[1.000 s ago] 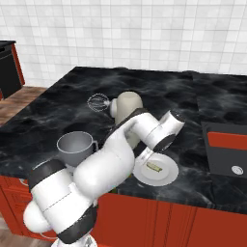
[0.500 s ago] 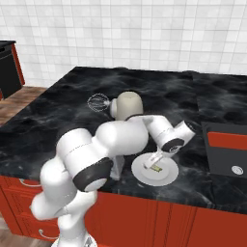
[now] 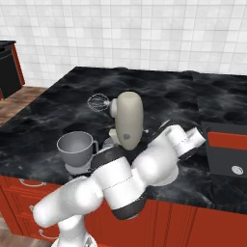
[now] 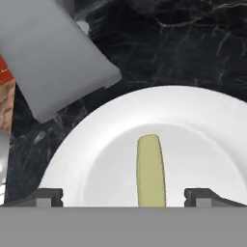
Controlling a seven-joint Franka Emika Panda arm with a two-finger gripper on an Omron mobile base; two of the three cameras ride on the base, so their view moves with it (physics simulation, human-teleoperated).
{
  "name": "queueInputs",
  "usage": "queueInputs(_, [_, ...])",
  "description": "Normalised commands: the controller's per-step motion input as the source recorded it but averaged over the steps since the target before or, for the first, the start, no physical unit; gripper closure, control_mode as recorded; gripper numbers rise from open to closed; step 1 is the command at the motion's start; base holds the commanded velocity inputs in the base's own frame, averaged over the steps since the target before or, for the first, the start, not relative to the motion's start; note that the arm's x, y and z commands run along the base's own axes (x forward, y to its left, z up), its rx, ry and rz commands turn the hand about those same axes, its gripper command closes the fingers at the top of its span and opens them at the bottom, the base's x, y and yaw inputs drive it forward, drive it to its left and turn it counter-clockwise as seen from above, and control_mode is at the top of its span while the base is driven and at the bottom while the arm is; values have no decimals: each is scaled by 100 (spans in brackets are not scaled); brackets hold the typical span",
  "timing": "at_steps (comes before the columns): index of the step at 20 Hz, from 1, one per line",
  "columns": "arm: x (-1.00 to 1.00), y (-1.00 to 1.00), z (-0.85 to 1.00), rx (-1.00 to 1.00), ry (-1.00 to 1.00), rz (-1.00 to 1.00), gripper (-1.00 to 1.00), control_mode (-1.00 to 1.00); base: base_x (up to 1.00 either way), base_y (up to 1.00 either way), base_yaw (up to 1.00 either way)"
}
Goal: Add butter and sugar cubes to the stand mixer bowl and then turn on the stand mixer to begin making frosting.
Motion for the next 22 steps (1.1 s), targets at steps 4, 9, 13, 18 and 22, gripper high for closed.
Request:
queueInputs(4, [16,-8,-14,3,0,0,-100,-100,0,0,0])
queueInputs(9, [0,2,-25,0,0,0,-100,-100,0,0,0])
queueInputs(13, [-26,18,-4,0,-7,-3,-100,-100,0,0,0])
queueInputs(18, [-31,15,0,0,-9,-10,-100,-100,0,0,0])
queueInputs(22, [-25,24,1,0,-8,-16,-100,-100,0,0,0])
